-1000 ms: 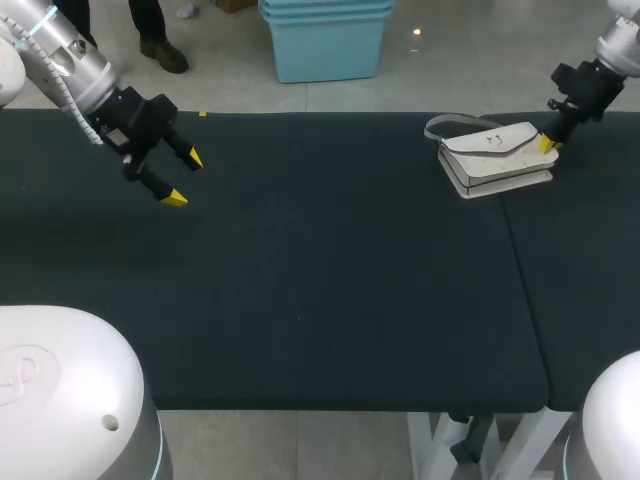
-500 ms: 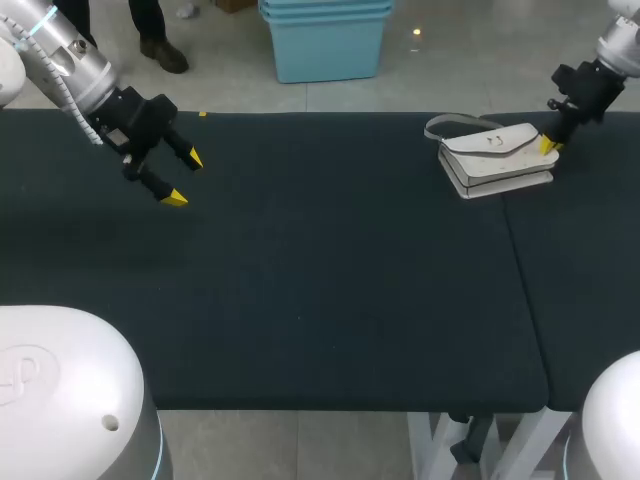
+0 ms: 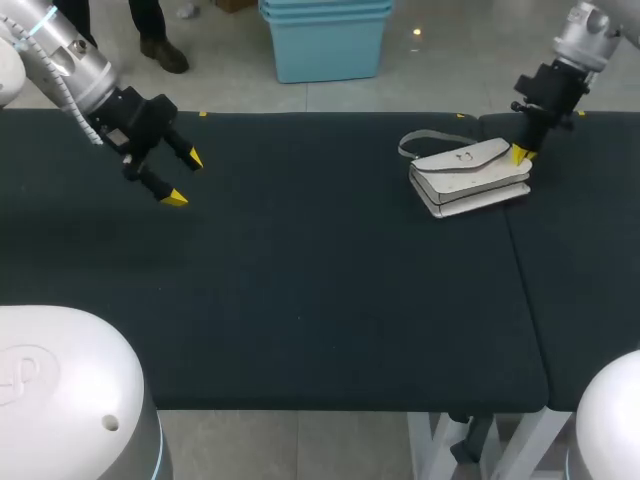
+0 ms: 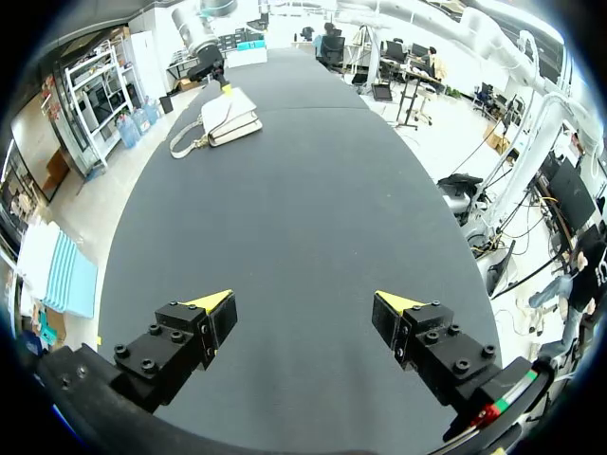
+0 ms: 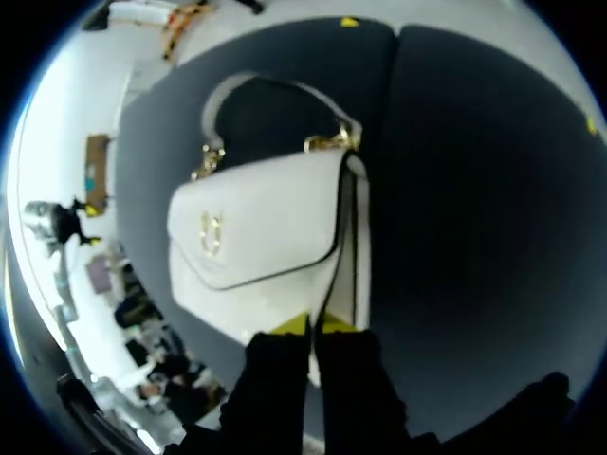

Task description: Pick up the bag, open it, inspect its contents, close it, and place it on the opposite side

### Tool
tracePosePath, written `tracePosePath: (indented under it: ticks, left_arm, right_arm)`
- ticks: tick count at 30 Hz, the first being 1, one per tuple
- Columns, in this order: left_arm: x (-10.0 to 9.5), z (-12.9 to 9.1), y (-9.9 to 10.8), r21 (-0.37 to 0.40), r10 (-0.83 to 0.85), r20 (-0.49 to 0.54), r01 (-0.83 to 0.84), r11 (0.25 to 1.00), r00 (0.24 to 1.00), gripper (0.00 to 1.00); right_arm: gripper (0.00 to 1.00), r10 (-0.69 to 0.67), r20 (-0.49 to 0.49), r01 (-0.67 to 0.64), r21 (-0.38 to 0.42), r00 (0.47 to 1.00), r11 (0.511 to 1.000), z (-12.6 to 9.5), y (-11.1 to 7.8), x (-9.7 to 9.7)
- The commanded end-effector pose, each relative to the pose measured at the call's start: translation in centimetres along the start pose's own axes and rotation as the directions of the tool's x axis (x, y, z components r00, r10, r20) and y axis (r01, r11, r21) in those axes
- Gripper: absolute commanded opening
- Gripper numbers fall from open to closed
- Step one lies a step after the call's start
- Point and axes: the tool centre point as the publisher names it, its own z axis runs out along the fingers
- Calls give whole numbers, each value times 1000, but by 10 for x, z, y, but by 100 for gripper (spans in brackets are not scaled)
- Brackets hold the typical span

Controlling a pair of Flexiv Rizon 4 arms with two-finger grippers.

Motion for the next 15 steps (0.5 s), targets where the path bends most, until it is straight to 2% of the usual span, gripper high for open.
tracePosePath:
  ticks: [1,5,10,15]
  left_arm:
    - [0,1,0,2,2,0,-2,1000,1000,100]
    - [0,1,0,2,2,0,-2,1000,1000,100]
    - [0,1,0,2,2,0,-2,1000,1000,100]
    - [0,1,0,2,2,0,-2,1000,1000,100]
  right_arm:
    - [0,29,-9,-29,-52,1000,998,3,-5,5]
    - [0,45,-54,-53,-153,998,987,10,-15,13]
    - [0,67,-57,-79,-254,996,964,19,-24,27]
    - [0,67,-56,-79,-256,996,963,22,-26,30]
